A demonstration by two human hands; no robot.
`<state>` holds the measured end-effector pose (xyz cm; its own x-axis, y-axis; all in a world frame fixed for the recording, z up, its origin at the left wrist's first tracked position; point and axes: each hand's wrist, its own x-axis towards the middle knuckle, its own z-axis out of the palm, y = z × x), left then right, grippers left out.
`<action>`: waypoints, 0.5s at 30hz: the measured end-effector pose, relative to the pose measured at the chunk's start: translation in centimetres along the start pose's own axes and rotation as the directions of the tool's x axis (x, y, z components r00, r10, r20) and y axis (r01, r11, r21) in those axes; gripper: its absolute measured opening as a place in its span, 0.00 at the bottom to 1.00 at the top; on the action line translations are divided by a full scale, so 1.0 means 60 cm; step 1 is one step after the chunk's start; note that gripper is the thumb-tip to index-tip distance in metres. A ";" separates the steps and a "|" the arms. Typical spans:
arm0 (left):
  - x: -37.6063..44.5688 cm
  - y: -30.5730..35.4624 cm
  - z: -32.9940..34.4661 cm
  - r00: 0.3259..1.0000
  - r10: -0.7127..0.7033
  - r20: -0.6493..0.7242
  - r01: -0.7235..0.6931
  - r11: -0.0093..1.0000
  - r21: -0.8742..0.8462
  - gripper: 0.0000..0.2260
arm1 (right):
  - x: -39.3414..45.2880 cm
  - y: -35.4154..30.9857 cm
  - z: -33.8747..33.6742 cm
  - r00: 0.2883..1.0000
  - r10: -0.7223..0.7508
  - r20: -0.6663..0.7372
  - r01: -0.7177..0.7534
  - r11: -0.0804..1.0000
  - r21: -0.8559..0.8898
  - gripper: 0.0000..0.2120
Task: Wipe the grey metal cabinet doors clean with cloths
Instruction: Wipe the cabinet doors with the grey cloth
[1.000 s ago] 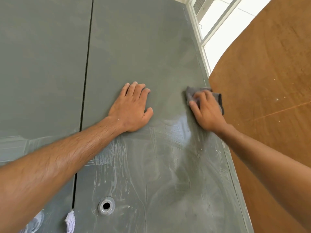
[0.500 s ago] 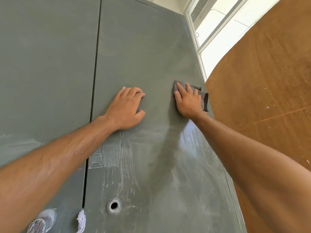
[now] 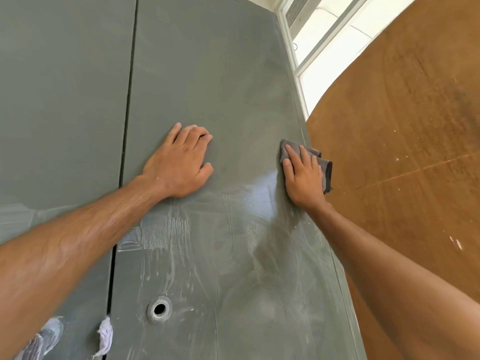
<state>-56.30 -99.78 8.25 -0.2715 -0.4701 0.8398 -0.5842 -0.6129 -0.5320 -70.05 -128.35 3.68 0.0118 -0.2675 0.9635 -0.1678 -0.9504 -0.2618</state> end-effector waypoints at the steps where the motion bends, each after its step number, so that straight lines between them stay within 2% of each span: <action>1: 0.000 0.001 0.000 1.000 0.000 0.002 0.000 1.000 0.001 0.31 | -0.041 0.009 0.002 1.000 0.014 -0.004 -0.014 1.000 0.005 0.24; 4: 0.002 0.004 0.001 1.000 -0.007 0.002 0.007 1.000 0.005 0.32 | -0.136 0.046 0.004 0.999 0.046 0.012 -0.046 0.999 -0.010 0.24; 9: 0.003 0.006 0.002 1.000 -0.006 0.011 0.006 1.000 0.017 0.32 | -0.022 -0.009 -0.011 0.988 0.151 0.017 -0.151 0.989 -0.004 0.25; 10: 0.003 0.005 0.002 1.000 -0.004 0.013 0.003 1.000 0.020 0.32 | -0.020 -0.028 -0.006 0.992 0.125 0.026 -0.125 0.992 0.005 0.25; 12: 0.002 0.005 0.002 1.000 0.000 0.018 -0.001 1.000 0.031 0.32 | -0.071 -0.043 0.006 0.999 -0.025 0.041 0.024 0.999 0.026 0.25; 14: 0.003 0.004 0.002 1.000 0.002 0.015 -0.002 0.999 0.036 0.32 | -0.150 -0.009 0.010 0.986 -0.149 0.071 0.148 0.989 0.025 0.25; 15: 0.002 0.005 0.001 1.000 0.000 0.020 -0.001 1.000 0.031 0.32 | -0.163 0.018 0.004 0.985 -0.152 0.086 0.153 0.988 -0.002 0.26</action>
<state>-56.46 -100.04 8.19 -0.2566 -0.4827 0.8373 -0.5597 -0.6321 -0.5359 -70.13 -126.81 -6.07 0.1215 -0.1324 0.9837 -0.1659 -0.9798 -0.1113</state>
